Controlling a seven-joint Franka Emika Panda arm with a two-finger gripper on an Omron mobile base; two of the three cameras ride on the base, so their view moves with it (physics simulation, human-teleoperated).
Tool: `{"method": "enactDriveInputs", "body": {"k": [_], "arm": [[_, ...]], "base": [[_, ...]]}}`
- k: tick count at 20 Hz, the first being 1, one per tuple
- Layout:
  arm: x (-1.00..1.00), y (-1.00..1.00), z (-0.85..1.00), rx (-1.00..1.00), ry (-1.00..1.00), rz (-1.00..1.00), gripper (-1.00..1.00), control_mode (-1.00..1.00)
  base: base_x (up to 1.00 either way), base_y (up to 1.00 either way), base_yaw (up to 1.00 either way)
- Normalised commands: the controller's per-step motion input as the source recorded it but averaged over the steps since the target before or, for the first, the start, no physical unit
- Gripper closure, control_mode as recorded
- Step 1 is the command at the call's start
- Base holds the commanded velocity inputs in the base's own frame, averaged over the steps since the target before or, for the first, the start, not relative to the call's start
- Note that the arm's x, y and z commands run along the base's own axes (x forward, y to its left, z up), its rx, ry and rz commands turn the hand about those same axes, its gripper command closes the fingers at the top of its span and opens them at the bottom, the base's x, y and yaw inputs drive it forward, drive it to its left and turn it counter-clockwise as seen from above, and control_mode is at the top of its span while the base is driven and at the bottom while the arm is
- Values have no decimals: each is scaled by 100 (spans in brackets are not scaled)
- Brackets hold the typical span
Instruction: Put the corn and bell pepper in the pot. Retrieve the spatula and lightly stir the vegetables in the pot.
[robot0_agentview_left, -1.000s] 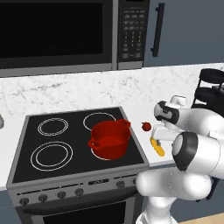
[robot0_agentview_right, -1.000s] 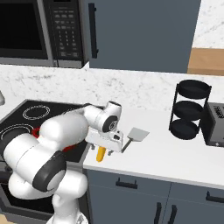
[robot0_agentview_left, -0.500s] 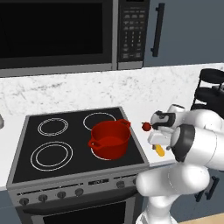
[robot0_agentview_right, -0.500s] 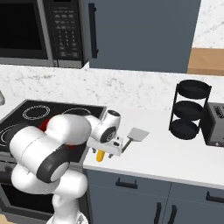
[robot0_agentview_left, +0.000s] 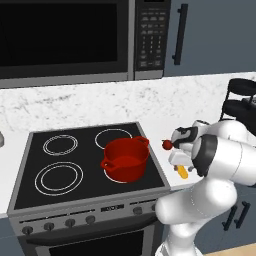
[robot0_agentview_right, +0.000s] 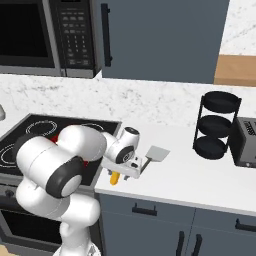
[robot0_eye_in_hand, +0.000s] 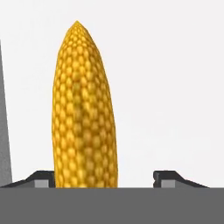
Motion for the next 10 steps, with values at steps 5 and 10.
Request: {"method": "enactDriveInputs", "body": {"k": [5,10], "arm": [[0,4,0,-1,-2,0,100,-100],[0,42,0,0,-21,1,100,-100]], "base": [[0,0,0],[0,0,0]]}}
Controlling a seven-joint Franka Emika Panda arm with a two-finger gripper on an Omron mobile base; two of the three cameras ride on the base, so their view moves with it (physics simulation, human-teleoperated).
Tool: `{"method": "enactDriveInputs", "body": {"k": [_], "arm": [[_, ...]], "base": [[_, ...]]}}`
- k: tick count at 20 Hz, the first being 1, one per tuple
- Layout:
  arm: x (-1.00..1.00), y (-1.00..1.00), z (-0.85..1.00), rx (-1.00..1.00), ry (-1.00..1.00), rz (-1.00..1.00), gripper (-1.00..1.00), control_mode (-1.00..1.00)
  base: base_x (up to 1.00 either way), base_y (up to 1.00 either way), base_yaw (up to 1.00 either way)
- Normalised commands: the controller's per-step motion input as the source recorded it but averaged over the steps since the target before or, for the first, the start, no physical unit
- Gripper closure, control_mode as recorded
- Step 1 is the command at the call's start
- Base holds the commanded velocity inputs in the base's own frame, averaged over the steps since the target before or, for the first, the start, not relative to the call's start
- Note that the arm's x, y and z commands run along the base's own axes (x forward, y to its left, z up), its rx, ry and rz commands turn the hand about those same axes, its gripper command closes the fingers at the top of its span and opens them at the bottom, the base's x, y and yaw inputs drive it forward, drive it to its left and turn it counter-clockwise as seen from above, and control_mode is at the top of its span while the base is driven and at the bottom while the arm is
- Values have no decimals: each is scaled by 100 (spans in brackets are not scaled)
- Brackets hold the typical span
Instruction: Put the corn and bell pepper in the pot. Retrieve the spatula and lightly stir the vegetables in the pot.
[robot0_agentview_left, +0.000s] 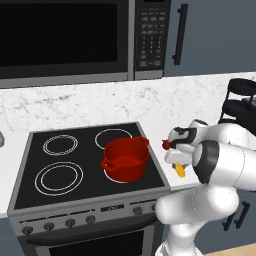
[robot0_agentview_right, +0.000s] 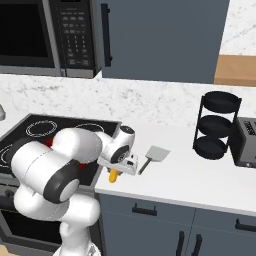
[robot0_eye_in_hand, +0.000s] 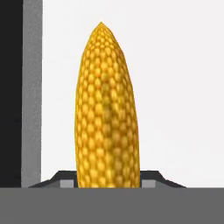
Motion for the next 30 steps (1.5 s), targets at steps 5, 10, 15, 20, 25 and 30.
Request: {"method": "enactDriveInputs", "body": {"k": [5,10,15,20,25,30], "arm": [[-2,35,24,0,-14,2,100,-100],[-51,-8,100,0,-13,0,100,-100],[-42,-17,100,0,1,-2,100,-100],[-1,18,38,0,2,8,100,-100],[3,9,6,1,-10,0,100,-100],[2,34,69,5,-31,8,100,-100]], "base": [[0,0,0],[0,0,0],[0,0,0],[0,0,0],[0,0,0],[0,0,0]]}}
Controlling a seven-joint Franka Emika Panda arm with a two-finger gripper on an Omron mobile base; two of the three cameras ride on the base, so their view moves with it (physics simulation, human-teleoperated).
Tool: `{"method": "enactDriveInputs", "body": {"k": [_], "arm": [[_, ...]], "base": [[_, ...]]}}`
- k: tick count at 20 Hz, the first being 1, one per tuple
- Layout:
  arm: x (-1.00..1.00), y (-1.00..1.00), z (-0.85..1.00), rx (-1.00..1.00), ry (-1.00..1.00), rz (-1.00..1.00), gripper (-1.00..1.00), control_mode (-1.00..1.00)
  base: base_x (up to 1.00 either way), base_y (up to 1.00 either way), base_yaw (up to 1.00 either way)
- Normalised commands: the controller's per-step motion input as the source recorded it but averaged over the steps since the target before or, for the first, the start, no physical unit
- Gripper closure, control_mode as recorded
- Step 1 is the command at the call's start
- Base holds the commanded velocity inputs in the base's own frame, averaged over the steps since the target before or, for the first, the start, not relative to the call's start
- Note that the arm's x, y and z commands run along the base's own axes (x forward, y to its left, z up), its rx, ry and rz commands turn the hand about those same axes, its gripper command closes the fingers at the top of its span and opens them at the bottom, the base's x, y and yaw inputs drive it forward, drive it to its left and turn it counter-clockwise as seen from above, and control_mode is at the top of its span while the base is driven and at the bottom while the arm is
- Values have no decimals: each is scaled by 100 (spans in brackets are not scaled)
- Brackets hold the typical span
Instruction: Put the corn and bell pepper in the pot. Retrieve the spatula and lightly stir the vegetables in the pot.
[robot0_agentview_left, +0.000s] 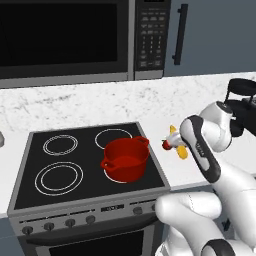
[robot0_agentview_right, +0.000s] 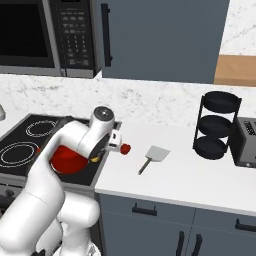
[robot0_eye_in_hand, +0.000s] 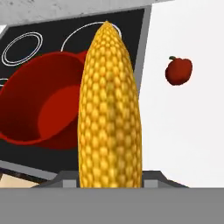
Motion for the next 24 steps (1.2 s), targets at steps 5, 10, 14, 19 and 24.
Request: {"method": "enactDriveInputs", "body": {"k": [5,10,14,19,24], "arm": [[17,53,60,0,-9,22,100,-100],[58,75,14,0,12,26,100,-100],[80,63,0,3,14,18,100,-100],[45,40,-10,3,0,4,100,-100],[4,32,-68,0,-7,0,100,-100]], "base": [[0,0,0],[0,0,0],[0,0,0],[0,0,0],[0,0,0]]}}
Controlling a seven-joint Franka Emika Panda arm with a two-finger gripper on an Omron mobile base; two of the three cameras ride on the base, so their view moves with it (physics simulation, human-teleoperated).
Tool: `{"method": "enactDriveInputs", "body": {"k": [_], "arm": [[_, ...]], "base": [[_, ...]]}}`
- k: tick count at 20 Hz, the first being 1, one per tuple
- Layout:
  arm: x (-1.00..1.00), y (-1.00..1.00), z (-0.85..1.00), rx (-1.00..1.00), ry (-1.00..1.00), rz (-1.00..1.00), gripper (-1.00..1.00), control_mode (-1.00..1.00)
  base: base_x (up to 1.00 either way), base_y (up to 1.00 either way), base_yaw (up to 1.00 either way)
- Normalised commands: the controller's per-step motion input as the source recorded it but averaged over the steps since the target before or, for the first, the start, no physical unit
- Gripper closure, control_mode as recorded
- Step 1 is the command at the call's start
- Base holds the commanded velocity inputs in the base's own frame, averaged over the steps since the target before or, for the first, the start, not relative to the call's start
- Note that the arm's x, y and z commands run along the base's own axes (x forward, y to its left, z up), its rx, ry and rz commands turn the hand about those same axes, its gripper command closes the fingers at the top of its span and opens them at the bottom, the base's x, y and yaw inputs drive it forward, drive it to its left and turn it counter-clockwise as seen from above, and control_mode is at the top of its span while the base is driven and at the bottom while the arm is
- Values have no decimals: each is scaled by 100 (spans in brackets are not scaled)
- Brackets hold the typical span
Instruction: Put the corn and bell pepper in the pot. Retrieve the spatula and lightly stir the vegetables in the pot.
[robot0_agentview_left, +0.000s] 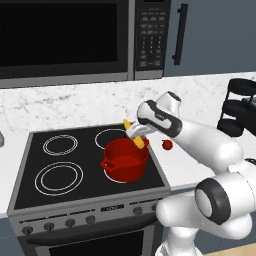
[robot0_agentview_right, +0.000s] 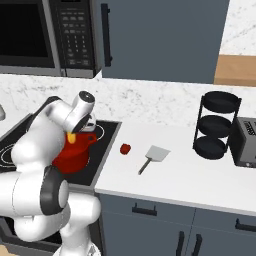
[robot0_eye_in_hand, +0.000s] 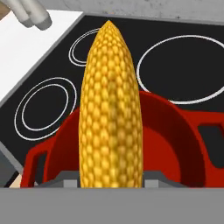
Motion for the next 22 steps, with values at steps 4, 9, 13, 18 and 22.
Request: {"method": "enactDriveInputs", "body": {"k": [4,9,13,18,22], "arm": [[0,30,-67,0,-10,-4,100,-100],[0,4,-35,2,-14,-8,100,-100],[-1,11,-29,0,-16,-8,100,-100],[0,14,-8,1,-3,-6,100,-100],[0,11,-2,0,0,-4,100,-100]], "base": [[0,0,0],[0,0,0],[0,0,0],[0,0,0],[0,0,0]]}}
